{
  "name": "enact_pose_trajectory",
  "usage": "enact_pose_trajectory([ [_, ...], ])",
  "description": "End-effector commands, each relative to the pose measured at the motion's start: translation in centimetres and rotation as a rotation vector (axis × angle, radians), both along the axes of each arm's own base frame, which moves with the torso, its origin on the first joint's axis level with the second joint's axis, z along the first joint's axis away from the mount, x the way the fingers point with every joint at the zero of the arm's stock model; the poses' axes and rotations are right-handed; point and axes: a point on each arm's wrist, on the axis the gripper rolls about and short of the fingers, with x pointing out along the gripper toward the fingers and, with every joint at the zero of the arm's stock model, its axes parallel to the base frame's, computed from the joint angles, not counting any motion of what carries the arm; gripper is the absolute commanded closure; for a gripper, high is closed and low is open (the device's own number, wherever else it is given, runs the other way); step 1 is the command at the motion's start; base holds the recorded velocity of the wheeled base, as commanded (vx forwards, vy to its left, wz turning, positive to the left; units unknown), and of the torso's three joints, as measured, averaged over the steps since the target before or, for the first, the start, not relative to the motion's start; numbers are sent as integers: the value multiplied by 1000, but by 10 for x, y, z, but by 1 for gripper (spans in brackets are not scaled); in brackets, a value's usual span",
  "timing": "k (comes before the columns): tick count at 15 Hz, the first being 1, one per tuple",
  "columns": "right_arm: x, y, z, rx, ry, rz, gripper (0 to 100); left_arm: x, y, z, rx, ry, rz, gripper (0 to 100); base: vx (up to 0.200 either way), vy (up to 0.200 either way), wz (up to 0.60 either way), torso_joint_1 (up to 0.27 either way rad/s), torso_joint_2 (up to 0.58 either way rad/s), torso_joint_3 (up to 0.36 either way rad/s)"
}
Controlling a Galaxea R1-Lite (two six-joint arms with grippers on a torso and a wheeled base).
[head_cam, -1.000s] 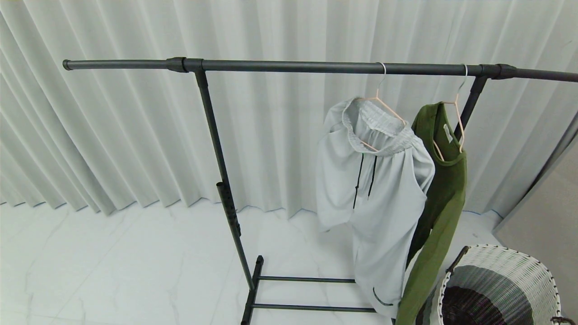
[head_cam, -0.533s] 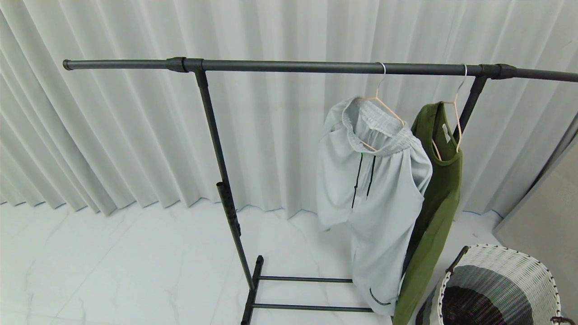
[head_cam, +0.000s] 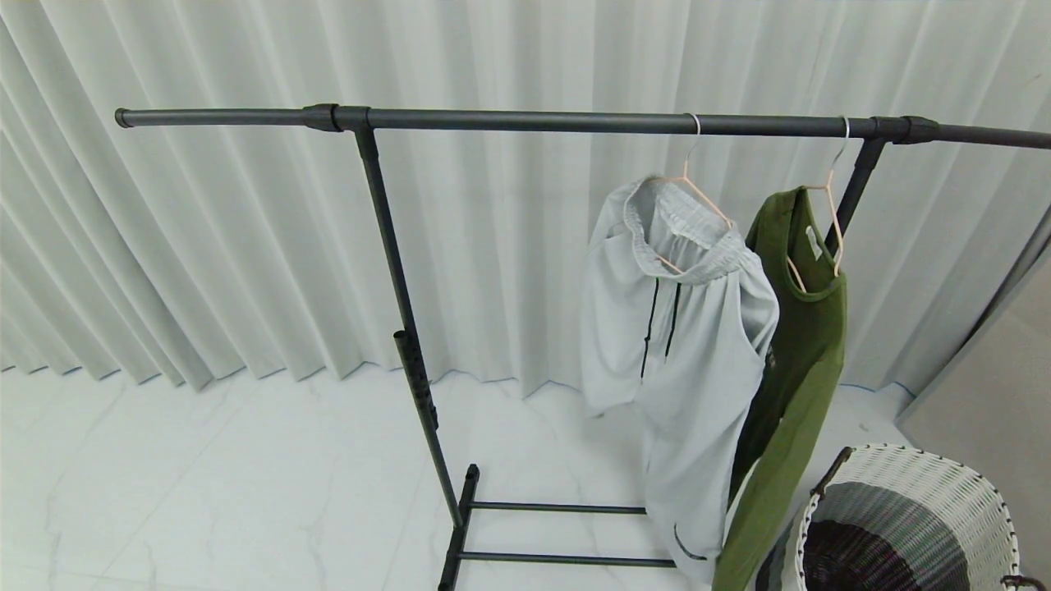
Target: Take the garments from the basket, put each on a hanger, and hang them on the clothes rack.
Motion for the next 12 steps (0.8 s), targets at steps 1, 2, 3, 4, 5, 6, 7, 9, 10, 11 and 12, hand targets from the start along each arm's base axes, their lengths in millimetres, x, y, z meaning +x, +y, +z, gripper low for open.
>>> enact_pose_trajectory([
  [1,0,0,0,-2,4,0,0,-1,2,0,-2,-15,-114,0,0,0,0,0,0,0],
  [2,0,0,0,-1,3,-1,0,-2,2,0,-2,-18,-97,0,0,0,0,0,0,0],
  [3,0,0,0,-4,3,-1,0,-2,2,0,-5,-28,-89,0,0,0,0,0,0,0],
  [4,0,0,0,-12,4,0,0,-6,1,-1,-8,-78,-71,0,0,0,0,0,0,0],
  [5,0,0,0,-10,6,2,0,-7,1,-1,-15,-89,-63,0,0,0,0,0,0,0],
  [6,1,-1,0,27,7,49,0,-7,1,-1,-31,-86,-62,0,0,0,0,0,0,0],
  [7,0,-1,0,48,-2,96,0,-7,1,-1,-39,-86,-61,0,0,0,0,0,0,0],
  [9,-4,-2,-1,47,-44,146,0,-7,1,-1,-42,-86,-61,0,0,0,0,0,0,0],
  [10,-7,-2,-3,63,-74,137,0,-7,1,-1,-42,-86,-61,0,0,0,0,0,0,0],
  [11,-8,-2,-5,128,-77,125,0,-7,1,-1,-42,-86,-61,0,0,0,0,0,0,0],
  [12,-8,-2,-6,170,-72,115,0,-7,1,-1,-43,-86,-61,0,0,0,0,0,0,0],
])
